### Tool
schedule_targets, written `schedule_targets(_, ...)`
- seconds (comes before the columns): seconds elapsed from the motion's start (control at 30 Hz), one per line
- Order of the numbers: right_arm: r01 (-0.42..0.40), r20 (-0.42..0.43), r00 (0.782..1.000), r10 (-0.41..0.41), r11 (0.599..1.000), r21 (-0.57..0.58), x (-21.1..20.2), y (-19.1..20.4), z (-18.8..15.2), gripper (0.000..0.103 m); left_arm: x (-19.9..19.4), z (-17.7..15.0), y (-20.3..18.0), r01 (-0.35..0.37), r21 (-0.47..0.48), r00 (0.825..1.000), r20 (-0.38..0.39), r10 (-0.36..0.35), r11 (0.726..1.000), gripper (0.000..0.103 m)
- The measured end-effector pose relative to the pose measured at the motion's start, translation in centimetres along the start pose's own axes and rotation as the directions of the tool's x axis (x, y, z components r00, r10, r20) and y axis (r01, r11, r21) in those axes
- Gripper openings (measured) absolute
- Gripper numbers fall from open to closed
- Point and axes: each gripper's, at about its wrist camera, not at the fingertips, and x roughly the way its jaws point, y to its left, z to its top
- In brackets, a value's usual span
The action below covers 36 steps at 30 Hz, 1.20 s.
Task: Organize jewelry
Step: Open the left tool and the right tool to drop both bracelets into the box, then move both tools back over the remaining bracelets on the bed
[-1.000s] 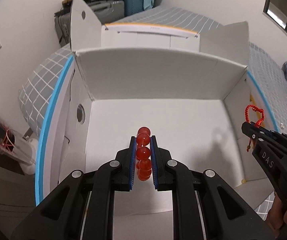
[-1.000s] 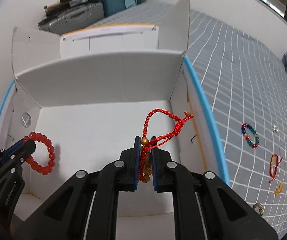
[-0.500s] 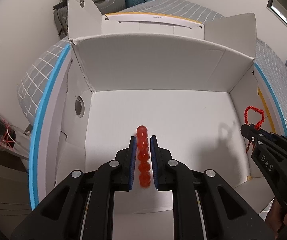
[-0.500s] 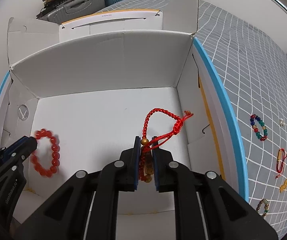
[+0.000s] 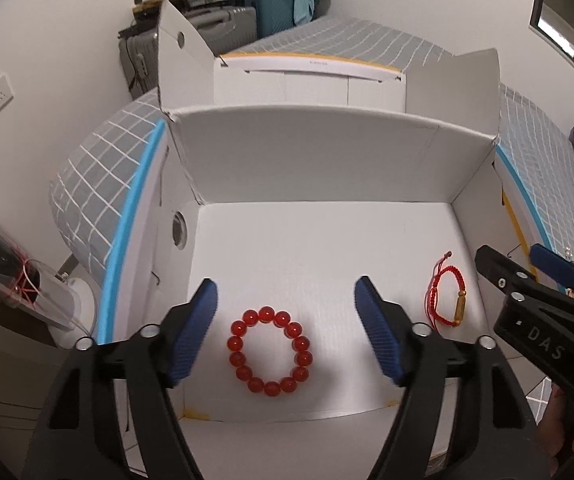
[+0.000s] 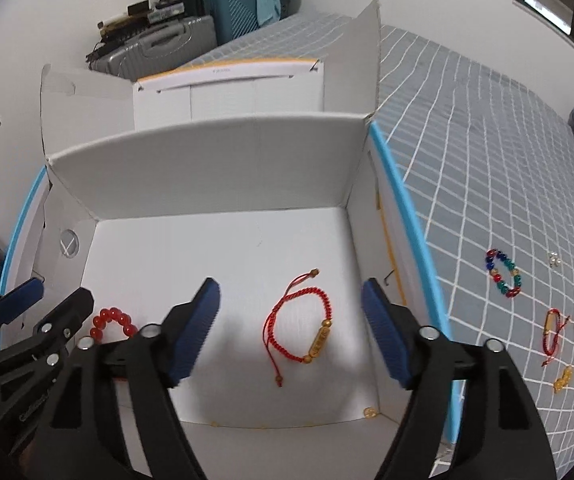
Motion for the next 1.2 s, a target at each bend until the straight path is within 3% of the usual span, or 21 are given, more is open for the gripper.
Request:
schedule_targets(0.13,0.001,0.044,0.999,-0.002,1.0,0.015,-1.1,-0.4,0.1,0.088,-0.5,0.0,0.0,0.001,-0.003,1.0,0.029,-0.001,1.0,0.09)
schedule_targets(0.3,0.014,0.092,0.996,-0.017,0.999,0.031,-2.6,-1.5,0.0,0.095,-1.4,-0.1,-0.3,0.018,0.007,0.998,0.06,-0.019,1.0,0.097)
schedule_targets(0.6,0.063,0.134,0.988,-0.073,0.995,0.076,-5.8,-5.8,-0.6,0.095,-3.0,-0.5,-3.3,0.038,0.054,0.995,0.091,-0.043,0.998,0.097)
schedule_targets(0.8,0.103,0.14,0.983,-0.121,0.987,0.126,-7.6,-10.2,-1.7,0.095,-4.1,-1.0,-6.8,0.117,0.116,0.988,0.089,-0.128,0.986,0.097)
schedule_targets(1.2,0.194,0.118,0.968,-0.223,0.956,0.22,-9.7,-19.4,-5.1,0.095,-5.5,-2.7,-15.2,0.207,0.226,0.971,0.071,-0.228,0.952,0.097)
